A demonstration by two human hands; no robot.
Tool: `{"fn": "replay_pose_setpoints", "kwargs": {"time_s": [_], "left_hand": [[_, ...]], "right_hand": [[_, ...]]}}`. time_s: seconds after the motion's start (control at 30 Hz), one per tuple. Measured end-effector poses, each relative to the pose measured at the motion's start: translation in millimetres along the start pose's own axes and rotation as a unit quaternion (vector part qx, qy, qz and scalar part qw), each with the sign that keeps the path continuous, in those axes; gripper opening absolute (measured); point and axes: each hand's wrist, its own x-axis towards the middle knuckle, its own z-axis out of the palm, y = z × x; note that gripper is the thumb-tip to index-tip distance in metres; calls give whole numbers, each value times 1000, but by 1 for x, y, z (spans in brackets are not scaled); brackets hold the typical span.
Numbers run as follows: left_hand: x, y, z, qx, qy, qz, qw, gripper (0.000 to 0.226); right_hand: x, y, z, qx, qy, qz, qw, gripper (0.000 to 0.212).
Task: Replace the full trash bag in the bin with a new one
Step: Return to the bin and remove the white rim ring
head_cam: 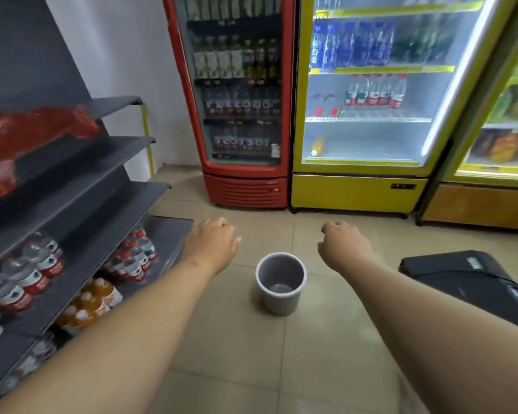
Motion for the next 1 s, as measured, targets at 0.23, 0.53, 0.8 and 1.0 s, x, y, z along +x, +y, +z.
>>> {"fn": "replay_pose_setpoints", "kwargs": {"time_s": [0.23, 0.53, 0.8, 1.0], "left_hand": [[112, -2, 42, -22, -32, 28, 999, 38], [232, -5, 114, -17, -77, 16, 997, 38], [345, -6, 210, -36, -126, -19, 991, 35], [383, -10, 293, -55, -174, -21, 983, 33]], "right_hand": [[92, 10, 20, -3, -20, 38, 999, 36], [228, 6, 72, -7, -66, 19, 998, 36], [360, 15, 152, -9, -119, -1, 993, 36], [394, 32, 231, 1, -175, 30, 984, 35]]}}
